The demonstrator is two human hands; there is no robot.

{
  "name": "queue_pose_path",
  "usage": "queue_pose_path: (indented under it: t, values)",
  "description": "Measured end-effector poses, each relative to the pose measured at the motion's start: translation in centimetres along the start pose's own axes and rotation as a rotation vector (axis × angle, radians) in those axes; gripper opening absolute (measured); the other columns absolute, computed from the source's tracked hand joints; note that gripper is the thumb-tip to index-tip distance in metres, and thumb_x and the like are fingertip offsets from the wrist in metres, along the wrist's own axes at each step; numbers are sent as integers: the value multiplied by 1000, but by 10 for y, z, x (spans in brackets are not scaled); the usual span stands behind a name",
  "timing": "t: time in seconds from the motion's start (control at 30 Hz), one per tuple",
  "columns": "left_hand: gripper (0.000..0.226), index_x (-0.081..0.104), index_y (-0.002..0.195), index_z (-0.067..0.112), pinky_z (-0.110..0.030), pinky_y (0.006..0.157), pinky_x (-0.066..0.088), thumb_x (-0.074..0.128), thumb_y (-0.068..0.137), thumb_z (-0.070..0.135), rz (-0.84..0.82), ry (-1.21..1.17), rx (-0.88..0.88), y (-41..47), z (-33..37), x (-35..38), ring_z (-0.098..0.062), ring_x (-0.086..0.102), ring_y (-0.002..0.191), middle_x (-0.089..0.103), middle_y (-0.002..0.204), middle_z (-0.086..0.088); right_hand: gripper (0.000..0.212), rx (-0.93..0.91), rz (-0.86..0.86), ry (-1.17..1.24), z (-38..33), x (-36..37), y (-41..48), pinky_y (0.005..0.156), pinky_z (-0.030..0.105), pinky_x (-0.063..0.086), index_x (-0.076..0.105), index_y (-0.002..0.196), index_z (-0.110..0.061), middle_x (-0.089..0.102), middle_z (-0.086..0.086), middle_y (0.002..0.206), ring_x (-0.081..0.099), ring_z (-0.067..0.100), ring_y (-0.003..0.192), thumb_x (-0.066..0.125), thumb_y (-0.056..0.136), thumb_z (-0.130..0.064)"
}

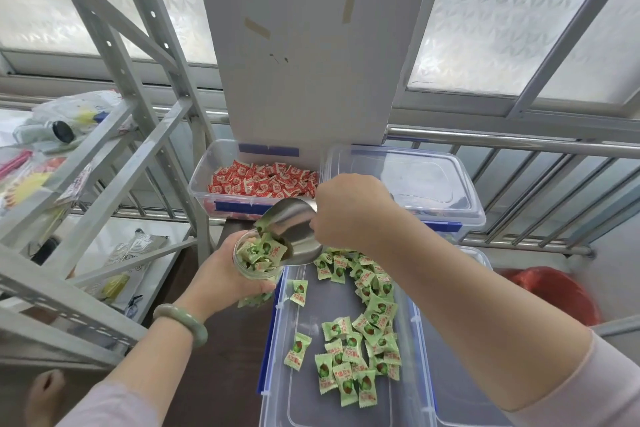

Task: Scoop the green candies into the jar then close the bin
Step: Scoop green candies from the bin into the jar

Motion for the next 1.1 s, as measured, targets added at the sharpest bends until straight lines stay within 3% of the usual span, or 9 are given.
queue_pose_path:
  t: [0.07,0.2,0.37,0.7,0.9,1.0,1.1]
  values:
    - [86,47,123,38,-20,80,44,91,49,34,0,0,4,0,1,0,4,59,97,64,108,17,14,27,3,2,5,0,-1,45,23,23,49,76,-13,39,0,62,36,16,52,52,87,-20]
    - [86,47,121,40,-23,83,45,91,48,35,-2,-3,9,0,1,-1,3,59,99,63,109,18,29,48,13,16,10,3,-3,46,23,27,41,63,-12,39,0,63,43,21,58,52,87,-22]
    - [88,47,122,39,-24,86,46,92,47,34,6,-41,-11,-1,-4,-2,2,60,100,64,109,19,11,78,72,80,15,0,-11,49,25,27,46,83,-18,35,0,62,47,26,71,51,90,-26]
    - [84,48,121,37,-25,84,46,92,49,32,21,-67,-22,-2,-7,-4,-1,60,98,64,108,14,18,147,65,166,25,-3,-15,63,29,39,46,81,-16,35,0,61,48,27,73,49,92,-31]
    - [84,43,119,41,-19,78,43,92,51,29,31,-85,-12,-2,-5,-4,6,57,95,60,106,22,28,108,7,252,4,23,-14,63,28,39,43,74,-10,40,2,63,47,26,69,47,93,-31]
    - [81,47,117,40,-27,87,47,93,51,26,34,-106,-24,0,-13,-5,0,60,98,63,108,15,42,200,-7,357,25,36,-13,52,24,35,35,55,-14,39,0,56,41,18,53,48,90,-31]
    - [81,50,116,39,-36,93,50,93,48,29,62,-110,-26,4,-22,-8,-6,62,102,64,110,10,46,344,-48,534,54,62,-16,46,23,32,34,51,-14,39,2,51,38,19,47,49,89,-35]
Point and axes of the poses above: each hand's wrist, its own y-axis towards the middle knuckle, its own x-axis out of the palm, z = x × y, the point moved 8 cm from there along y, towards the middle knuckle
